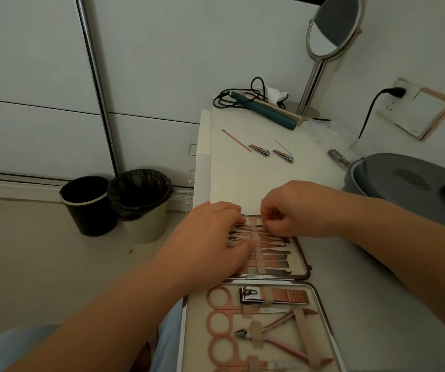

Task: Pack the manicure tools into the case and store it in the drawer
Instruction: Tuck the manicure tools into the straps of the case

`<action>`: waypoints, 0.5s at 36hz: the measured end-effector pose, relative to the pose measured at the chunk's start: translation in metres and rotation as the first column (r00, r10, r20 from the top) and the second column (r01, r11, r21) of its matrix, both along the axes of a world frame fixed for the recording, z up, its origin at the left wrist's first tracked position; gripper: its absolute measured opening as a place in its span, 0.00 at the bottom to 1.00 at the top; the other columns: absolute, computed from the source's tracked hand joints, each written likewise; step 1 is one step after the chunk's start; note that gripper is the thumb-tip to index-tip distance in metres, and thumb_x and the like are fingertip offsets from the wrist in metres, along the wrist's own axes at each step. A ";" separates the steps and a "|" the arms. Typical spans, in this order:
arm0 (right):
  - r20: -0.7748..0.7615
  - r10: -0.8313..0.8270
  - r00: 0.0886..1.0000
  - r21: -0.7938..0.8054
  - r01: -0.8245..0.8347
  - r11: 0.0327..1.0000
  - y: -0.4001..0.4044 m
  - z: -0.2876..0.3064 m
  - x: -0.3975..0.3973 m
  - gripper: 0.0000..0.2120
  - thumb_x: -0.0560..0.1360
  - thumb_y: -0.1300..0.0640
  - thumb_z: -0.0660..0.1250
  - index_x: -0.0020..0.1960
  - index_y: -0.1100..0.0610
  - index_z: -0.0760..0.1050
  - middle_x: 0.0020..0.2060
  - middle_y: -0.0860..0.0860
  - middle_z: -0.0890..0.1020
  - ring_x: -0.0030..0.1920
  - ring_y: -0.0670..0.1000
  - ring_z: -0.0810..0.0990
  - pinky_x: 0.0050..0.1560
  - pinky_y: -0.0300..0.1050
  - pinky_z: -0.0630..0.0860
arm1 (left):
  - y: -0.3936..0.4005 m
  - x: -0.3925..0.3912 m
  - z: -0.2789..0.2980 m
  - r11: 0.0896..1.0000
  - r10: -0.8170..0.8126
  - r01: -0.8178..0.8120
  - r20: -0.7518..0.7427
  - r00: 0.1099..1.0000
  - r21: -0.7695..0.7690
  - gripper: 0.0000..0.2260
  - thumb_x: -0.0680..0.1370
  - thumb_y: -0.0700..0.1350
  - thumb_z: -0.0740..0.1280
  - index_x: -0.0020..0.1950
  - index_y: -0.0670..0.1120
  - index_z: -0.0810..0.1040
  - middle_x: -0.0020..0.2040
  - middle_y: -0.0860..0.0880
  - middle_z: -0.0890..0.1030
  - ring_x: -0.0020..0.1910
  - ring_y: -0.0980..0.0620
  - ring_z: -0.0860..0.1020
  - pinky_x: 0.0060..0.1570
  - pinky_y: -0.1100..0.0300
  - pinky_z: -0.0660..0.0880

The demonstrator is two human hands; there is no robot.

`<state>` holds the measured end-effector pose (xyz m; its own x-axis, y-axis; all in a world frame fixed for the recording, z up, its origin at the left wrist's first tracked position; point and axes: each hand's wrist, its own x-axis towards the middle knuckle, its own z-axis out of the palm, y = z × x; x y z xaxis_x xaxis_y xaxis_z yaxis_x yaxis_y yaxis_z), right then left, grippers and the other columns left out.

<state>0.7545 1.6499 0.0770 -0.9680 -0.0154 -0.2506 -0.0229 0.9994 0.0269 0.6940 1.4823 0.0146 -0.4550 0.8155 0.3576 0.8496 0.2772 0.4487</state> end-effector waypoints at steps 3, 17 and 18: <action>-0.019 -0.003 1.000 -0.020 0.003 1.000 0.002 -0.002 0.000 0.03 0.74 0.50 0.61 0.42 0.46 0.71 0.39 0.45 0.78 0.38 0.44 0.74 0.40 0.40 0.72 | 0.000 0.000 0.000 1.000 -0.006 0.006 -0.002 1.000 0.007 0.19 0.74 0.56 0.61 0.63 0.54 0.71 0.66 0.56 0.70 0.63 0.59 0.65 0.58 0.70 0.54; -0.158 -0.109 0.981 -0.251 0.067 0.966 0.011 -0.014 0.019 0.03 0.73 0.49 0.65 0.45 0.41 0.75 0.40 0.39 0.75 0.42 0.38 0.73 0.41 0.30 0.68 | -0.001 0.001 0.002 0.999 -0.019 0.020 -0.008 1.000 0.035 0.17 0.74 0.56 0.62 0.61 0.53 0.74 0.65 0.56 0.72 0.61 0.61 0.64 0.52 0.75 0.50; -0.157 -0.123 0.980 -0.268 0.078 0.960 0.011 -0.014 0.019 0.03 0.73 0.49 0.66 0.44 0.40 0.74 0.40 0.39 0.76 0.42 0.38 0.73 0.41 0.30 0.68 | -0.001 0.001 0.002 0.999 -0.018 0.018 -0.007 1.000 0.040 0.17 0.74 0.55 0.62 0.61 0.52 0.74 0.65 0.56 0.72 0.61 0.61 0.64 0.52 0.75 0.50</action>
